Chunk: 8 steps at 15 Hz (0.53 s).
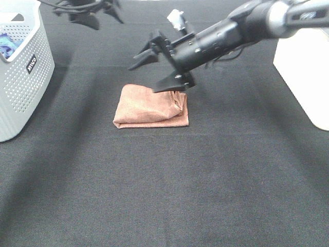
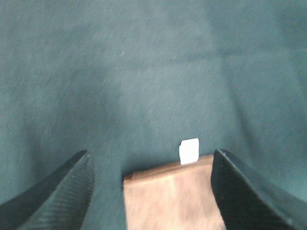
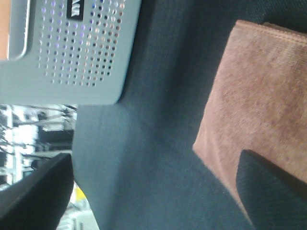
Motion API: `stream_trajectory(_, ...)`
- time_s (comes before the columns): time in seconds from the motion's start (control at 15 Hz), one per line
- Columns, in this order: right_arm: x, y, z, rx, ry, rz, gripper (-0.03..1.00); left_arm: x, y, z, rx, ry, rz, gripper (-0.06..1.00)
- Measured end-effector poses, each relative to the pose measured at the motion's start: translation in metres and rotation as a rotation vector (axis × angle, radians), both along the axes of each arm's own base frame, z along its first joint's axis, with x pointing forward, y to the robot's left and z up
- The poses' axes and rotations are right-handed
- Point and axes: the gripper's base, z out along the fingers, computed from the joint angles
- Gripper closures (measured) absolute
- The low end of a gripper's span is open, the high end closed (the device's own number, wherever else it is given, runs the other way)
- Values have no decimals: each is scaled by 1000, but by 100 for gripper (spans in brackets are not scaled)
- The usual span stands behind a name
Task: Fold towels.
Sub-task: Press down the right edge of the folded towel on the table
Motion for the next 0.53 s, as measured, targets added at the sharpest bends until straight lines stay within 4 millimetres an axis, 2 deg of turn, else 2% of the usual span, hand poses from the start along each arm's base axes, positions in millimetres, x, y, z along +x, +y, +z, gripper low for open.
stream_trajectory(0.27,-3,-5,-50,-15,114,26,11,-1,-1,-1,2,15,-7,28)
stream_trajectory(0.33,-4,-8,-54,-16,131,40,12,-1,-1,-1,3,16,-7,28)
stream_trajectory(0.53,1,-37,-52,-15,159,53,12,-2,-1,-1,3,18,-8,28)
